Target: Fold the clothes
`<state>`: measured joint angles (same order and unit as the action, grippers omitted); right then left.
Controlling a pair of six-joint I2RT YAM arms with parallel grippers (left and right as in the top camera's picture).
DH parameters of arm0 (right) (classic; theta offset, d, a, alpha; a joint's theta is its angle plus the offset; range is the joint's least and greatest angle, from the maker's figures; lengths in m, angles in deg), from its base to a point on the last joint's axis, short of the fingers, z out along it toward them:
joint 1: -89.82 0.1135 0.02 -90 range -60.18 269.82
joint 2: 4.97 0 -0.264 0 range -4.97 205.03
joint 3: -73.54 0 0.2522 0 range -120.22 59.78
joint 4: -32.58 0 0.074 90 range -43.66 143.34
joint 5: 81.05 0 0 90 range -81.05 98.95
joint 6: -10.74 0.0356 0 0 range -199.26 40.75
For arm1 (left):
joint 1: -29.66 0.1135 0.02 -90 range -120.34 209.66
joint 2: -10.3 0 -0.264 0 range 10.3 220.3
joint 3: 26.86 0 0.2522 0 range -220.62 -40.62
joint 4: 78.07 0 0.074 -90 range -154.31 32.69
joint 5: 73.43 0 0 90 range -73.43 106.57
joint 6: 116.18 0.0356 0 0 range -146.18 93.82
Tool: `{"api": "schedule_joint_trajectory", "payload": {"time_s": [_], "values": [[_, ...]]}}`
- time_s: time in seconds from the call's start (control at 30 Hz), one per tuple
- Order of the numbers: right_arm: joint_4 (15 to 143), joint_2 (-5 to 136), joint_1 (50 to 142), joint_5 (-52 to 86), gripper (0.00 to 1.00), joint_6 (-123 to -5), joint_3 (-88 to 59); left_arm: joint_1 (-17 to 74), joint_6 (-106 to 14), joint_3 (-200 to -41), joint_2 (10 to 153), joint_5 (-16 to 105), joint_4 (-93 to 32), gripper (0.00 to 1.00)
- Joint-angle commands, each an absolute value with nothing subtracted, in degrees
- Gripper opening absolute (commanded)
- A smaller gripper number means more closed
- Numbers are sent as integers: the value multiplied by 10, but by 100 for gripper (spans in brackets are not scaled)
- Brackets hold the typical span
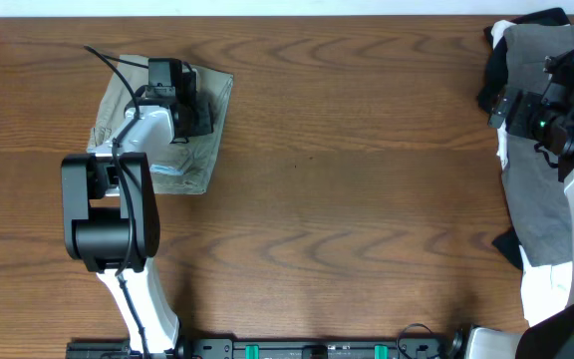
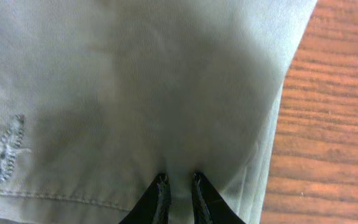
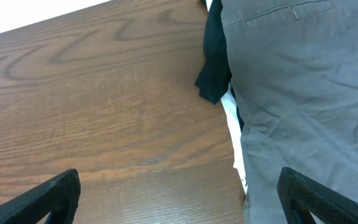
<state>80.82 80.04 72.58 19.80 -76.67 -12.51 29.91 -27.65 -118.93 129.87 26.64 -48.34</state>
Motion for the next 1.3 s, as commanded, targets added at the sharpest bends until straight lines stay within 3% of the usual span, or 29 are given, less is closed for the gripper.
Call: {"api": "schedule_joint_trajectory", "payload": {"time_s": [0.0, 0.83, 1.1, 1.27], "values": [[807, 803, 725, 197, 99, -761, -122, 305, -293, -1184, 1310, 203, -499, 16], [807, 803, 725, 197, 99, -761, -122, 352, -331, -1184, 1366, 152, -541, 15], [807, 803, 725, 197, 99, -761, -122, 399, -421, -1184, 1365, 140, -546, 14], [807, 803, 725, 197, 99, -761, -122, 416, -408, -1184, 1364, 146, -554, 14]]}}
